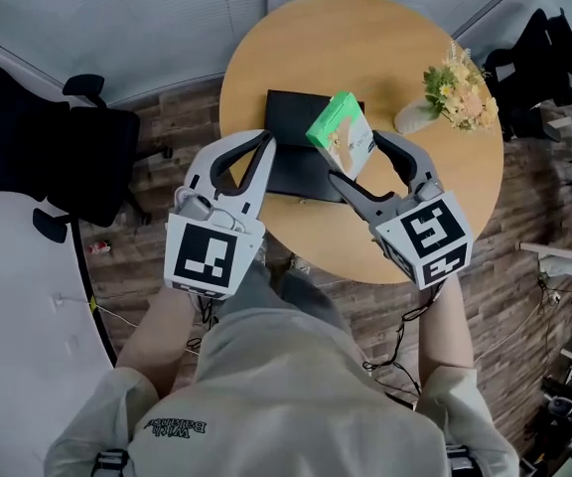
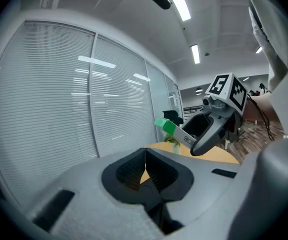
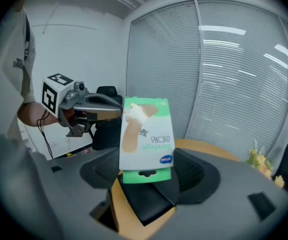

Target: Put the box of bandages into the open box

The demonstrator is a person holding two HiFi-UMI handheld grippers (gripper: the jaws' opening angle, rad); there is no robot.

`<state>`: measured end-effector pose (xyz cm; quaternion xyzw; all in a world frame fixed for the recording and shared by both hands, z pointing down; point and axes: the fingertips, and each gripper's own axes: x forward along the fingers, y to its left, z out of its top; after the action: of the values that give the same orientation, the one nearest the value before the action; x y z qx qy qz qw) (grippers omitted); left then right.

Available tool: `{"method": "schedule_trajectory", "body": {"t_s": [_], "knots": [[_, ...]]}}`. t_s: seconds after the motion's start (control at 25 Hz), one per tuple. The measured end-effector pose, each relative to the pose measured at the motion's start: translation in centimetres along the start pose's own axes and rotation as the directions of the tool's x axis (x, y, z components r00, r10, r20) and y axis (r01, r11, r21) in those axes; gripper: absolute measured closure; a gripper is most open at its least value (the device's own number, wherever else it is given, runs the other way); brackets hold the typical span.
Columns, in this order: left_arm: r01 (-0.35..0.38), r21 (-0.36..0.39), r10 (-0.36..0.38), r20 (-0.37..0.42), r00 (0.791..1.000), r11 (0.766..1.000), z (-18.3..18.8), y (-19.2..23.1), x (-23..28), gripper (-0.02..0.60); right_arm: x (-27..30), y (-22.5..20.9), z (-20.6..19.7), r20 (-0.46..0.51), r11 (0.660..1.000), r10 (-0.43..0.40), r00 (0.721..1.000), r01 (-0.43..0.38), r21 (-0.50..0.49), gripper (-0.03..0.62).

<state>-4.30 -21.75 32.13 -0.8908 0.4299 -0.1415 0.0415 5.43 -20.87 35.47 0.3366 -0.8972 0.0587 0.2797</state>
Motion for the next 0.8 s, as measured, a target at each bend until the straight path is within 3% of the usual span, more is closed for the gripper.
{"method": "schedule_trajectory", "body": {"t_s": [0.4, 0.8], "knots": [[0.017, -0.045, -0.021, -0.098, 0.995, 0.999, -5.3, -0.6, 1.6, 0.558, 3.9, 1.4, -5.6, -0.15, 0.997, 0.078, 0.986, -0.078, 0.009, 0.283], [0.034, -0.112, -0.056, -0.201, 0.978, 0.993, -11.3, -1.2, 3.2, 0.558, 7.7, 2.3, -11.9, -0.285, 0.991, 0.13, 0.95, -0.132, 0.014, 0.283]]}}
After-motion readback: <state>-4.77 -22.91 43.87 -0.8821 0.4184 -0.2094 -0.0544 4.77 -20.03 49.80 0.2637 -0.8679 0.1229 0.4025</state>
